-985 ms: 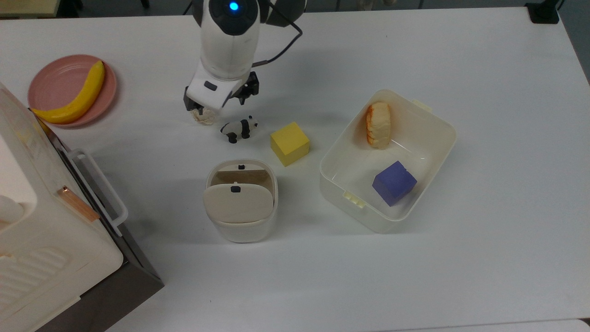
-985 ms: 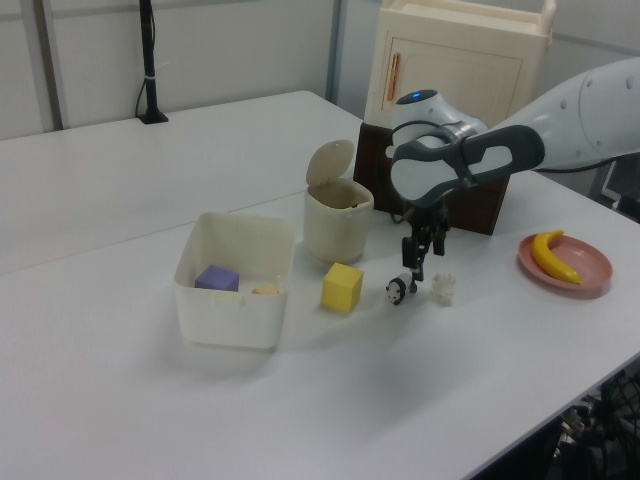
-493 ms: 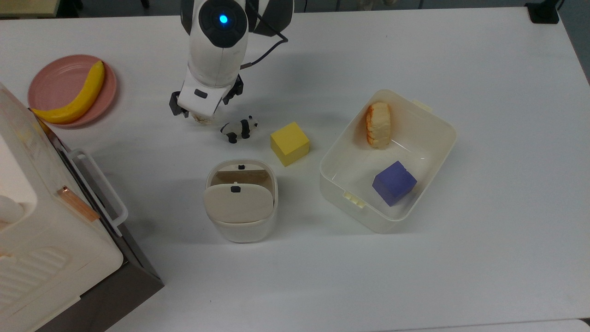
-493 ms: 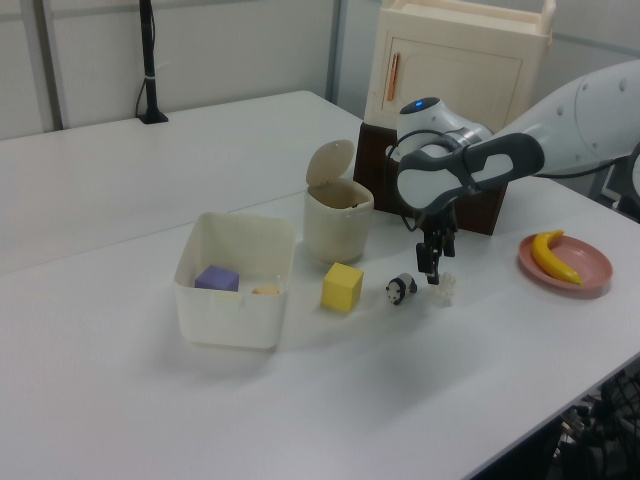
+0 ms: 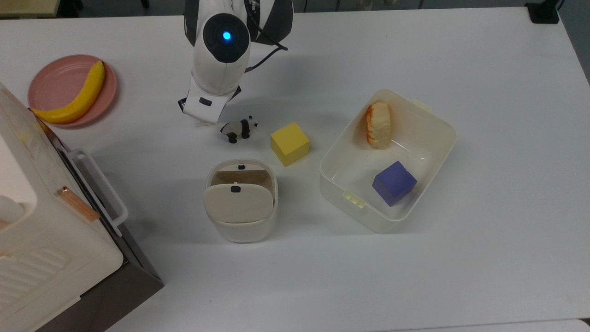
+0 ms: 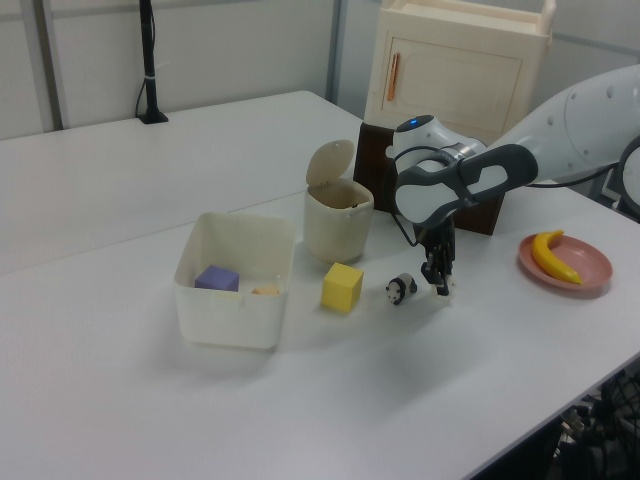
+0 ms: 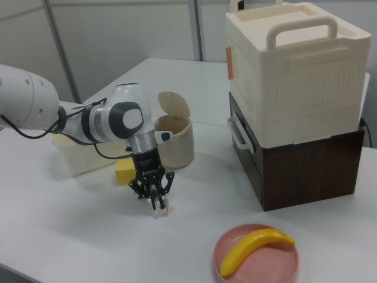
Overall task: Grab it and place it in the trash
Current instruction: 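Carry the paper ball over the opening of the beige trash can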
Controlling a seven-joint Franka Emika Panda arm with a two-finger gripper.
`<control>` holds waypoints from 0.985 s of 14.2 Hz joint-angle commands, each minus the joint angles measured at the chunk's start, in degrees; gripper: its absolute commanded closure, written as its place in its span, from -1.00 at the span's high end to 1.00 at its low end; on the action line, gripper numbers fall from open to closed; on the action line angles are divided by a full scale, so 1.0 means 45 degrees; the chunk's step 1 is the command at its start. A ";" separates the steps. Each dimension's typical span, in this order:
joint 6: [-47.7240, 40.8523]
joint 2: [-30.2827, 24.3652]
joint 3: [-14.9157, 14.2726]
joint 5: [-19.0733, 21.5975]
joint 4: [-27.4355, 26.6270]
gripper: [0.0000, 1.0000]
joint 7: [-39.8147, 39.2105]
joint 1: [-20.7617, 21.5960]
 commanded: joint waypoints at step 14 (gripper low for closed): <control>0.3911 0.0887 0.0200 0.2792 0.4221 -0.89 0.4417 0.0675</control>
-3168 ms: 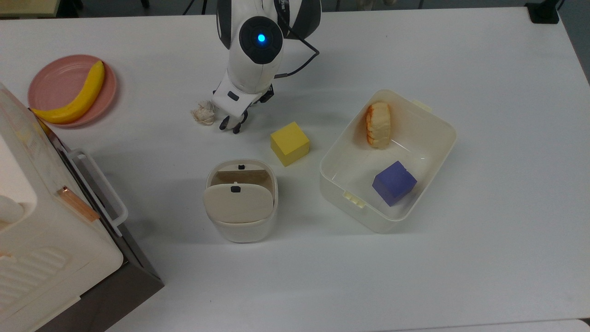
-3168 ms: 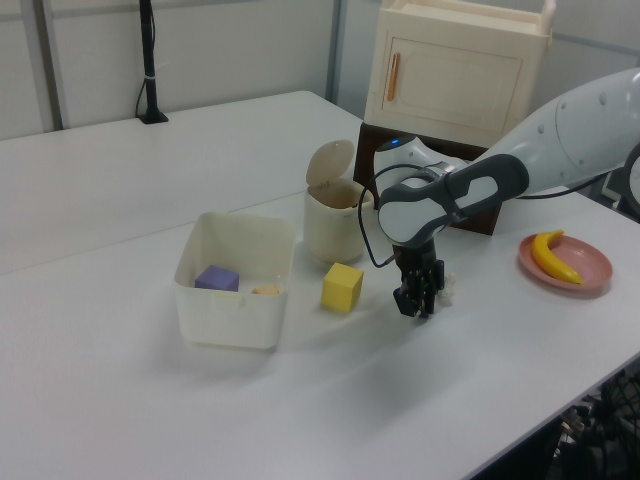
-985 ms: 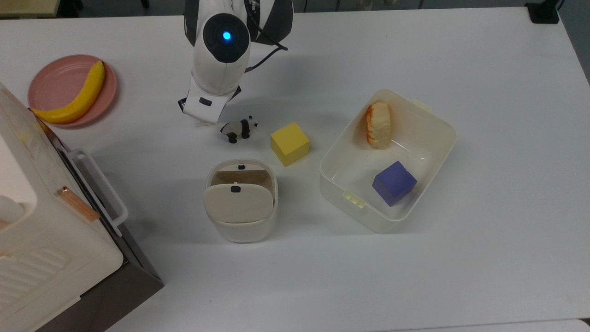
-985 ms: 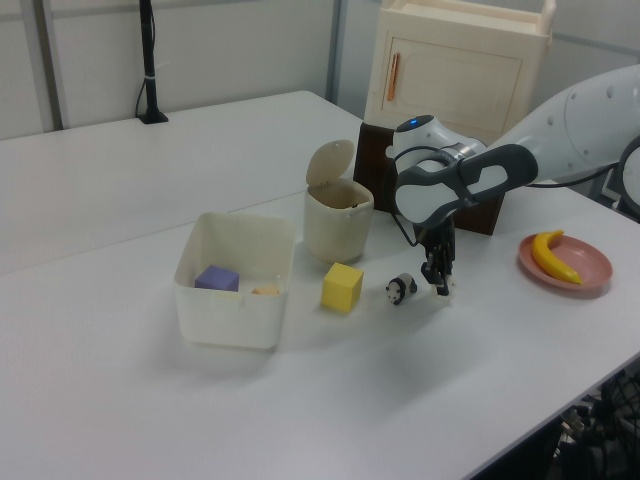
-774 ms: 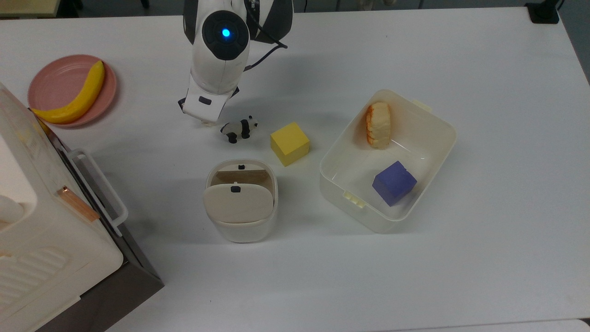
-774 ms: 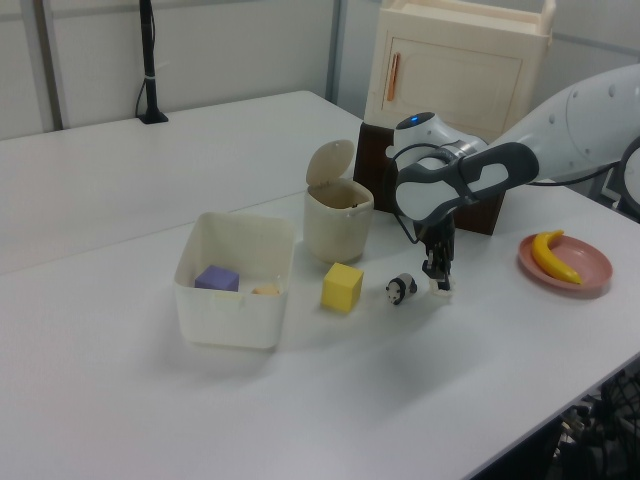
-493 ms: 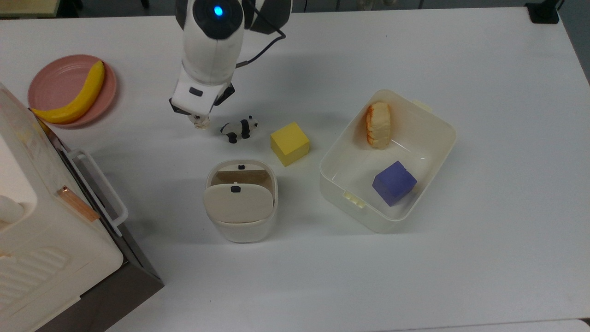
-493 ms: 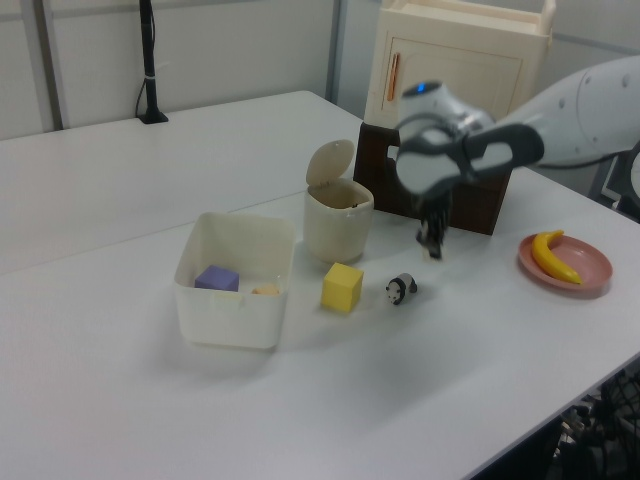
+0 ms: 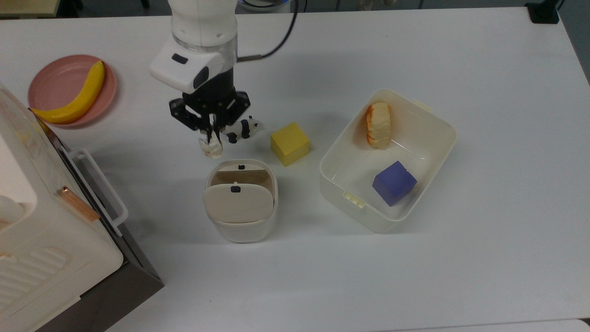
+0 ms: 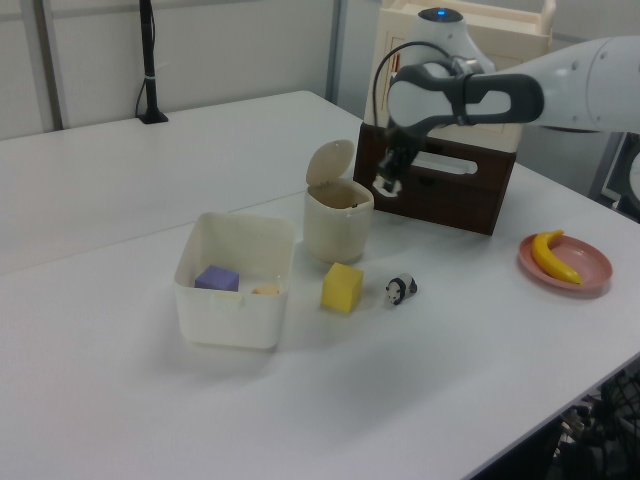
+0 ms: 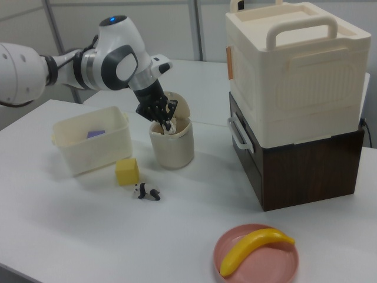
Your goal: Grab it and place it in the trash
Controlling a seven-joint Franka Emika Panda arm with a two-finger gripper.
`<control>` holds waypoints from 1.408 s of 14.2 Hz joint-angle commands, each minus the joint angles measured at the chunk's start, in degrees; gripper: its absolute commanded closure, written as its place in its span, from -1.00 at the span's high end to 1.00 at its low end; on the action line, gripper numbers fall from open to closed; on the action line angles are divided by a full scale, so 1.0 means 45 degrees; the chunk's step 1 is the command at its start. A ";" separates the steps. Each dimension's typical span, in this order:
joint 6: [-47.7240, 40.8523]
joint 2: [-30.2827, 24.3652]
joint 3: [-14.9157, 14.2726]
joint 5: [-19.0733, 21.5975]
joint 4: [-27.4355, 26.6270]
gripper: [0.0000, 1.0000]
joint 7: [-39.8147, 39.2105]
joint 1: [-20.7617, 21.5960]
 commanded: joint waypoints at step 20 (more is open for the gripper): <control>-0.6626 -0.2254 0.0213 0.0681 0.0836 1.00 0.4202 0.0572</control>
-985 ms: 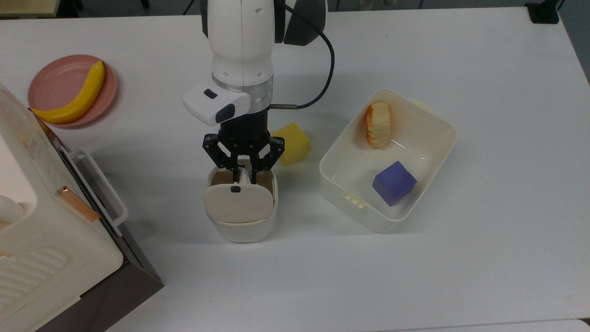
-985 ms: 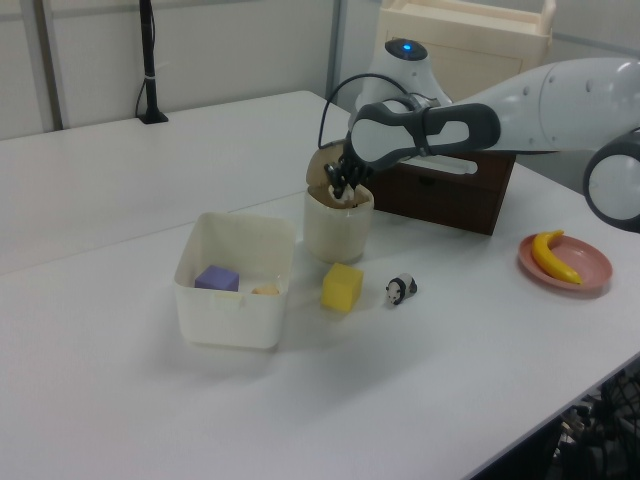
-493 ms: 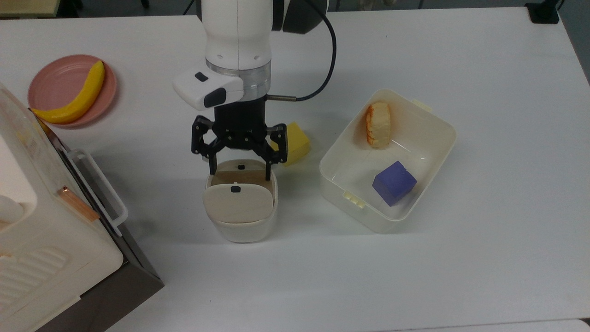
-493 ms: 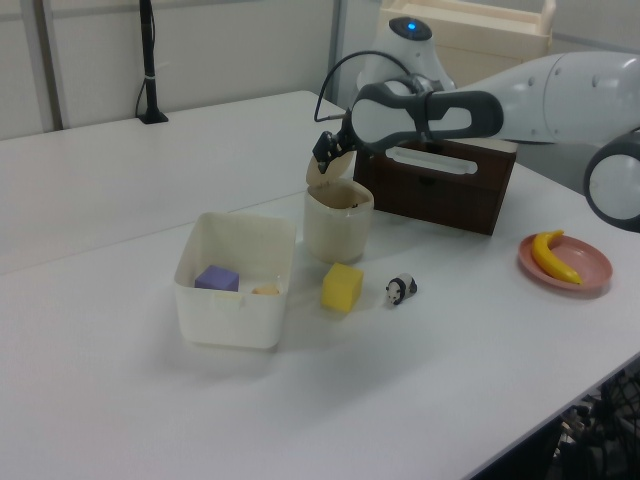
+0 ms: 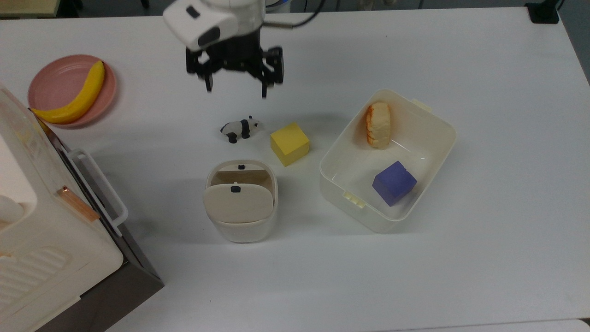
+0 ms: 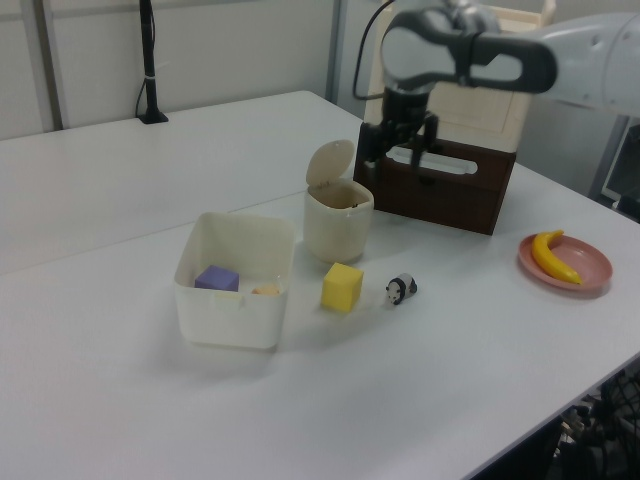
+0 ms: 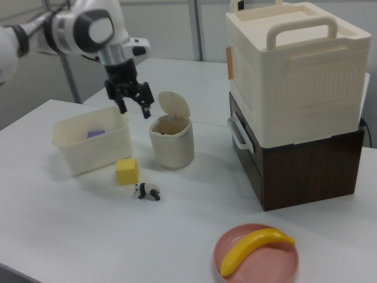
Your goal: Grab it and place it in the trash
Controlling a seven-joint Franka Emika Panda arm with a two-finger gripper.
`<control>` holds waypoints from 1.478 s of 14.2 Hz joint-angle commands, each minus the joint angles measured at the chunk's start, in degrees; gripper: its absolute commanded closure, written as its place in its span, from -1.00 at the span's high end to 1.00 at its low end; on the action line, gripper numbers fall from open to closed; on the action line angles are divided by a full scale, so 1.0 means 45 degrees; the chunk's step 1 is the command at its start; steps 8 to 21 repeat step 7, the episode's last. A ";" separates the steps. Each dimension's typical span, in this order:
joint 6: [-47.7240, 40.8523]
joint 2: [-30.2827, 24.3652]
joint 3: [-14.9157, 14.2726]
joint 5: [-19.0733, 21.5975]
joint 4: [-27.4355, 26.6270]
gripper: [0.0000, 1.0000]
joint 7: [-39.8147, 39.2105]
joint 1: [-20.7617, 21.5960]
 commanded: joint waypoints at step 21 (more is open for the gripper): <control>-0.1299 -0.1407 -0.0014 0.0327 -0.1092 1.00 -0.0566 -0.0035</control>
